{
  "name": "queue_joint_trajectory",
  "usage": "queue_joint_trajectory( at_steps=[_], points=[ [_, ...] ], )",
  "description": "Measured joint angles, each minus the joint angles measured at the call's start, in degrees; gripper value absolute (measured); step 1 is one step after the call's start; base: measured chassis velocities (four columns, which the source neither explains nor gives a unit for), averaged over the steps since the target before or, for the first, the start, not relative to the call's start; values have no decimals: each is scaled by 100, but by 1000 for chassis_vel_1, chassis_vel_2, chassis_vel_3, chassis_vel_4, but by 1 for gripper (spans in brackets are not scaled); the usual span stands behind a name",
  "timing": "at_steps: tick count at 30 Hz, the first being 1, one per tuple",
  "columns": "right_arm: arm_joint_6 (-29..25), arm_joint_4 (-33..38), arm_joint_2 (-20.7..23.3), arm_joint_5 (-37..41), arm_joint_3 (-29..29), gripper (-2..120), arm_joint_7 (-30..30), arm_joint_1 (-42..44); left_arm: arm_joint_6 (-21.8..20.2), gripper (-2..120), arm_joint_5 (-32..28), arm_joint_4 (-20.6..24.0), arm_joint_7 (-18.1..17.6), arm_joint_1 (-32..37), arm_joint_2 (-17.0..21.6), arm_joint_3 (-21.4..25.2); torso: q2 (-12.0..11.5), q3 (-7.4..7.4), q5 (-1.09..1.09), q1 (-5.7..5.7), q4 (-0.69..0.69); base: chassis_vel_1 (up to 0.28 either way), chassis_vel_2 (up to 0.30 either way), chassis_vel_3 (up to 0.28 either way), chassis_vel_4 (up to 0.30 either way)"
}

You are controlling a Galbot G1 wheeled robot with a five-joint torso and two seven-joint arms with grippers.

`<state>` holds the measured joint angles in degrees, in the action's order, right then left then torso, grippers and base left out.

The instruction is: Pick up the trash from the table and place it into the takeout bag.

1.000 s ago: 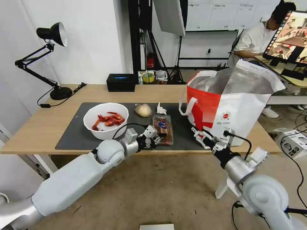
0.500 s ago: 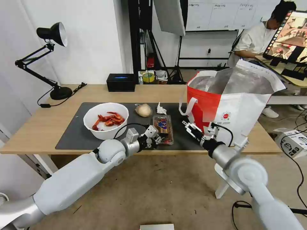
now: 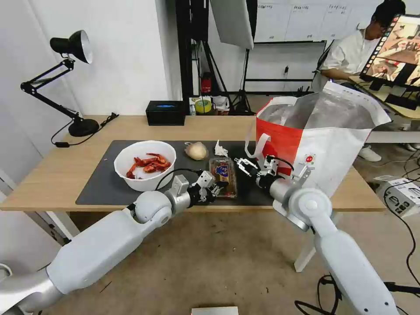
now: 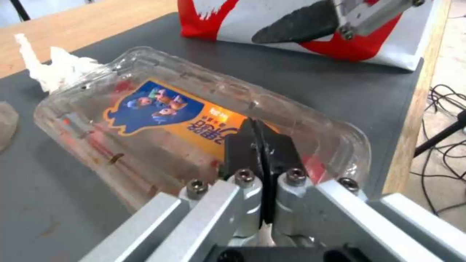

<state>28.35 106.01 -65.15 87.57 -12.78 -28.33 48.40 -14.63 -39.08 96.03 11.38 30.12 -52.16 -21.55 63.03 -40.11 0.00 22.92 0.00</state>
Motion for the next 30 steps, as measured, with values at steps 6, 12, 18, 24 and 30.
queue_joint_trajectory(
  at_steps=[6, 12, 18, 24, 30],
  points=[
    [280, -192, -73, 27, 112, 100, -184, -195, 4, 0, 2, 3, -9, 49, -19, -8, 0, 0, 0, 0, 0, 0, 0, 0, 0],
    [377, -314, -123, 31, 202, 100, -204, -333, 7, 0, 2, -2, -15, 40, -54, -8, 0, 0, 0, 0, 0, 0, 0, 0, 0],
    [437, -365, -215, 11, 311, 100, -208, -432, 13, 0, 2, -16, -20, 37, -80, -8, 0, 0, 0, 0, 0, 0, 0, 0, 0],
    [478, -481, -270, -74, 382, 100, -230, -517, 15, 0, -1, -4, -22, 36, -80, -11, 0, 0, 0, 0, 0, 0, 0, 0, 0],
    [629, -692, -311, -116, 499, 100, -243, -710, 29, 0, -11, -1, -22, 37, -80, -11, 0, 0, 0, 0, 0, 0, 0, 0, 0]
  ],
)
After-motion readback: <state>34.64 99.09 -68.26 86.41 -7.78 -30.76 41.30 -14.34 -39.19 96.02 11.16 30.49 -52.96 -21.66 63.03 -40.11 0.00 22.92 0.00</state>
